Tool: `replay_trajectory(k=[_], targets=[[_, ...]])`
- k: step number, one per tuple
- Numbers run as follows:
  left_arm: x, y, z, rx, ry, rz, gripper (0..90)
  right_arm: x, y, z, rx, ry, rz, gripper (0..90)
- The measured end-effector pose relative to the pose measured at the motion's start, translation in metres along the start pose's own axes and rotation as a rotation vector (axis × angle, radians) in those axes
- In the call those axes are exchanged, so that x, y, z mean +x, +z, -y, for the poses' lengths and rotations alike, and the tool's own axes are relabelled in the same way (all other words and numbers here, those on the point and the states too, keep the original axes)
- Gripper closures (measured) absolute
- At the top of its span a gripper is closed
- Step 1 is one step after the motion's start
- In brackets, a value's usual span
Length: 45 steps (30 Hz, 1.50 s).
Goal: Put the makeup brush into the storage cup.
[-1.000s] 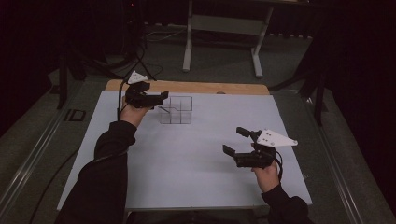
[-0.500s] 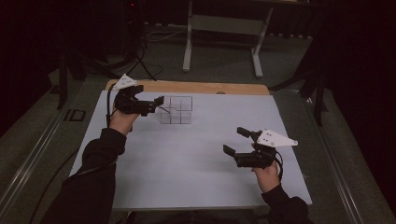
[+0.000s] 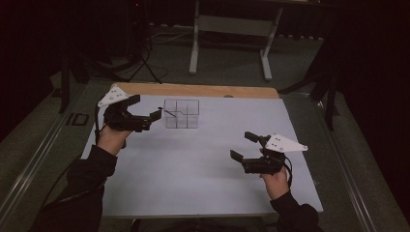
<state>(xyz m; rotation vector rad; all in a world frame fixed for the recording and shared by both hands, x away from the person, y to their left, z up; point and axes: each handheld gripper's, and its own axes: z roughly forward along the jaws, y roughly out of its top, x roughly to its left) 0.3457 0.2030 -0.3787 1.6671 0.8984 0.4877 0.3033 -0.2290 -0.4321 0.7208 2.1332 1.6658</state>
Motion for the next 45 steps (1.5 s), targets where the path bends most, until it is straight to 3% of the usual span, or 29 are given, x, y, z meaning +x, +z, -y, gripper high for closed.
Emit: replay_trajectory(k=[4,10,17,31,37,45], targets=[[-0.007,-0.008,0.005,-0.016,0.008,0.015,0.7,0.0,0.0,0.0,0.001,0.001,-0.001,14.3],[-0.019,-0.017,0.016,-0.002,0.036,0.027,0.7,-0.001,0.0,0.001,0.002,0.002,-0.001,14.3],[-0.031,-0.023,0.033,0.007,0.035,0.044,0.7,0.0,0.001,0.001,0.006,0.002,-0.003,14.3],[-0.046,-0.019,0.075,0.046,0.026,0.084,0.7,-0.001,0.001,0.002,0.008,-0.001,-0.001,14.2],[-0.054,-0.013,0.095,0.096,0.035,0.093,0.7,0.0,0.001,0.002,0.012,-0.003,0.0,14.3],[-0.054,-0.008,0.114,0.099,0.022,0.108,0.7,-0.002,0.001,0.003,0.011,-0.001,0.002,14.3]])
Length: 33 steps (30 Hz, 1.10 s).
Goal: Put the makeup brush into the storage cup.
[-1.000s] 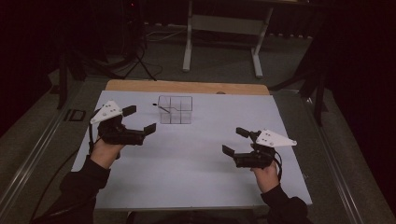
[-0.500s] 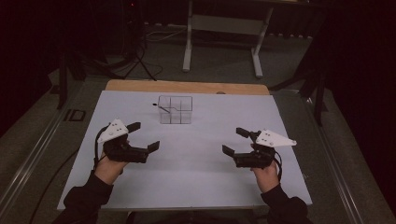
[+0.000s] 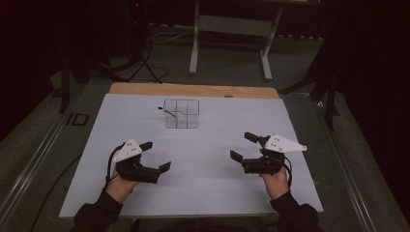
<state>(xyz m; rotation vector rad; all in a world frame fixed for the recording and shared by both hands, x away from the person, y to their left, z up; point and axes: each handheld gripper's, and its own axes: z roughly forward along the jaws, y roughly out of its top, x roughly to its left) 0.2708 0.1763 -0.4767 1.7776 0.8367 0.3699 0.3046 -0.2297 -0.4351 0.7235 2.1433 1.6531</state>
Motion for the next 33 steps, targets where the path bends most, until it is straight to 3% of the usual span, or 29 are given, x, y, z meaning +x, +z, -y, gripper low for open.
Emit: replay_trajectory(k=[12,19,29,33], targets=[[0.007,0.008,0.023,0.03,0.006,-0.018,0.7,-0.002,0.0,0.003,0.008,-0.002,0.004,14.3],[0.011,0.008,0.029,-0.002,0.001,-0.002,0.7,-0.004,0.0,0.005,0.013,-0.003,0.01,14.2],[0.014,0.012,0.034,-0.004,-0.005,0.013,0.8,-0.004,0.002,0.008,0.03,-0.01,0.011,14.2],[0.014,0.013,0.035,0.002,-0.03,0.025,0.8,-0.005,0.003,0.01,0.035,-0.01,0.008,14.2]])
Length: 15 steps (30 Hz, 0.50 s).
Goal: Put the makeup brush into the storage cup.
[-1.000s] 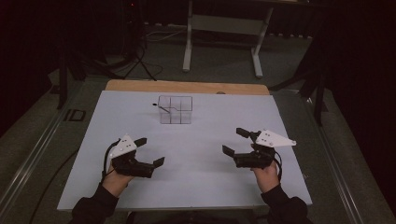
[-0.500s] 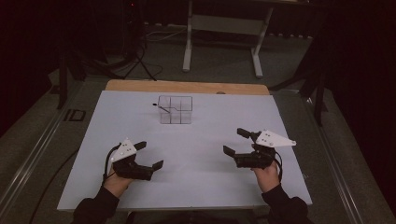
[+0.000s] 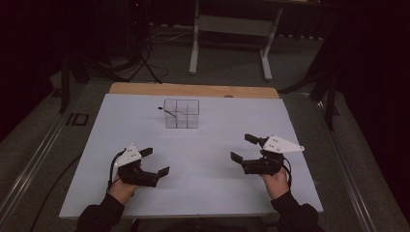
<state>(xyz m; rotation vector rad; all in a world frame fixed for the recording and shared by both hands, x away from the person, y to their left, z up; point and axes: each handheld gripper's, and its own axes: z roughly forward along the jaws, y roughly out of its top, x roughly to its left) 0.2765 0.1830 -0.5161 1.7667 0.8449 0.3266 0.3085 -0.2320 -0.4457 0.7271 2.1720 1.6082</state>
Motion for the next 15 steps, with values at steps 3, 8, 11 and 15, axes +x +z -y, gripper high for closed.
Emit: replay_trajectory(k=[3,8,11,15], targets=[[0.0,-0.0005,-0.0002,-0.008,-0.013,0.011,0.8,-0.0006,0.0011,0.0018,0.005,0.004,-0.003,14.2],[-0.0006,-0.0026,-0.0015,-0.019,-0.018,0.022,0.9,-0.0017,0.0042,0.005,0.019,0.003,-0.011,14.2],[-0.0019,-0.0041,-0.0029,-0.04,-0.029,0.035,1.4,-0.0023,0.0056,0.0066,0.025,0.008,-0.014,14.2],[-0.0027,-0.0053,-0.004,-0.056,-0.044,0.053,1.4,-0.0037,0.0078,0.0093,0.035,0.016,-0.018,14.2]])
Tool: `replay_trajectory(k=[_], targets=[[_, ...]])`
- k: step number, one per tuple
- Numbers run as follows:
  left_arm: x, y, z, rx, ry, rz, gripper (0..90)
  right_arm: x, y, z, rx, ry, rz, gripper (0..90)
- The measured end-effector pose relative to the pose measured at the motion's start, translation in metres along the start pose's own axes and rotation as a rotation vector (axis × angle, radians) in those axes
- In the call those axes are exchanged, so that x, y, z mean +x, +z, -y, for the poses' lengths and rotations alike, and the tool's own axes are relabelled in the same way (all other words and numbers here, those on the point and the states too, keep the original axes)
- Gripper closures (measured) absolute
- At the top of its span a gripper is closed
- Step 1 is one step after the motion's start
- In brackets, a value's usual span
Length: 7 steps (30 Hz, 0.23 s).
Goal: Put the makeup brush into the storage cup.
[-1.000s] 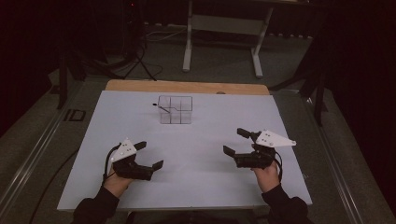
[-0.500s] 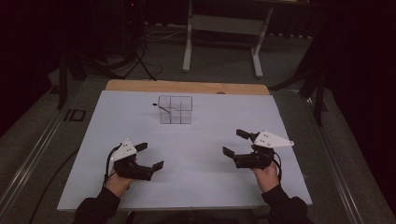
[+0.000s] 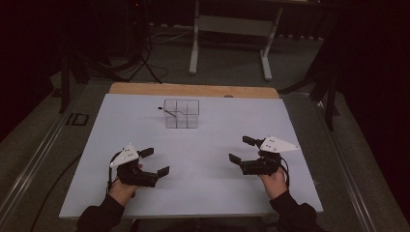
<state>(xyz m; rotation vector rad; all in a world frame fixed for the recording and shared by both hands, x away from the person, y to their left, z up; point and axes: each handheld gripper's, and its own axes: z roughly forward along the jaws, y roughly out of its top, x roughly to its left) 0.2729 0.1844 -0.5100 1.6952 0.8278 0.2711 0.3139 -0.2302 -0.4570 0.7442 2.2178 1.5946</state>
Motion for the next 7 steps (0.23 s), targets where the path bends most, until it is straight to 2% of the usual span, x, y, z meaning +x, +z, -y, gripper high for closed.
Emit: replay_trajectory(k=[7], targets=[[0.0013,-0.0016,-0.0004,-0.021,-0.016,-0.003,1.4,-0.0012,0.0011,0.0016,0.012,0.003,0.003,14.2]])
